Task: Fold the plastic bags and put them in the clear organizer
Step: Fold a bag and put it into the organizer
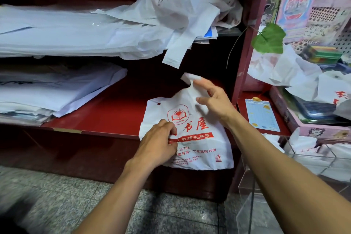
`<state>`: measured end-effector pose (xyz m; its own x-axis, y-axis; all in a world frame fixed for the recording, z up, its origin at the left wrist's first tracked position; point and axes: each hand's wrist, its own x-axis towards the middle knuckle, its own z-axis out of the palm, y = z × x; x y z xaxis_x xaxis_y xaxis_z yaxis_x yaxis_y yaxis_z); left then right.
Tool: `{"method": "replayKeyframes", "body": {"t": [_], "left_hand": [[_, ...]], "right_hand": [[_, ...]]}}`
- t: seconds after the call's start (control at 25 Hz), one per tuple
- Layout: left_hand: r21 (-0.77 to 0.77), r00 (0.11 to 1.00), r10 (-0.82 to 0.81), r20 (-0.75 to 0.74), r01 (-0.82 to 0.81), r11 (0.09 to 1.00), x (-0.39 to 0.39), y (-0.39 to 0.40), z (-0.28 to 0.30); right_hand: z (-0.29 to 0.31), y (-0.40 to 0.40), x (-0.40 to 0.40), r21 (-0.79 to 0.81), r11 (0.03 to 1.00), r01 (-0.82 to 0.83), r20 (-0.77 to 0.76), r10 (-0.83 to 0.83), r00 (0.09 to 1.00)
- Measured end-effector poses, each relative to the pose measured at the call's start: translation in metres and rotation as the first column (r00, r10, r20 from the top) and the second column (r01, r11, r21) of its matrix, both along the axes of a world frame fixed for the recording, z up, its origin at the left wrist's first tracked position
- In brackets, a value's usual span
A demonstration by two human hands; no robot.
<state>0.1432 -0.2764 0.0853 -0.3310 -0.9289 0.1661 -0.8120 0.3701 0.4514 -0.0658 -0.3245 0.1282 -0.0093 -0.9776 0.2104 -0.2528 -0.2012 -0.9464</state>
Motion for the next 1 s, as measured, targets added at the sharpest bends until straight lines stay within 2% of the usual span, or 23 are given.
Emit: {"method": "replayKeyframes", "body": {"t": [0.08,0.16,0.28,0.36,0.52,0.64,0.76,0.8,0.88,0.96,1.0], "left_hand": [[-0.002,1.000,0.001,0.000,-0.001,1.000,-0.001,0.000,-0.001],[-0.006,1.000,0.003,-0.002,-0.003,1.000,-0.003,0.000,-0.001],[-0.011,1.000,0.004,0.006,-0.004,1.000,-0.004,0.000,-0.001],[0.003,1.000,0.000,0.015,0.000,1.000,-0.005,-0.001,-0.002],[0.077,0.998,-0.009,0.064,0.004,0.997,-0.010,-0.005,0.000],[0.190,0.995,-0.008,0.102,-0.012,0.982,-0.016,-0.013,0.007],[0.204,0.983,0.003,0.183,-0.041,0.978,-0.019,-0.019,0.002],[0.156,0.974,0.042,0.223,-0.078,0.985,-0.019,-0.019,-0.002],[-0.090,0.949,0.204,0.240,-0.188,0.978,-0.017,-0.016,-0.007],[-0.312,0.946,0.300,0.120,-0.251,0.916,-0.014,-0.011,-0.004],[-0.326,0.959,0.276,0.061,-0.242,0.914,-0.013,-0.009,-0.001]], "right_hand": [[0.003,-0.001,-0.005,-0.056,0.998,0.022,-0.008,-0.022,1.000],[-0.002,-0.001,-0.009,-0.067,0.991,0.114,-0.096,-0.120,0.988],[-0.013,-0.001,-0.016,-0.019,0.951,0.308,-0.224,-0.305,0.926],[-0.016,-0.002,-0.019,-0.058,0.933,0.356,-0.323,-0.355,0.877],[-0.016,0.006,-0.019,-0.118,0.977,0.178,-0.568,-0.213,0.795],[-0.012,0.024,-0.022,-0.047,0.999,0.020,-0.682,-0.047,0.730],[-0.010,0.046,-0.030,0.000,0.998,-0.068,-0.764,0.044,0.644],[-0.010,0.053,-0.032,0.024,0.995,-0.095,-0.796,0.076,0.601],[-0.013,0.065,-0.037,0.101,0.986,-0.134,-0.866,0.153,0.476],[-0.021,0.071,-0.041,0.203,0.975,-0.090,-0.931,0.221,0.291],[-0.025,0.074,-0.042,0.238,0.970,-0.054,-0.947,0.244,0.209]]}}
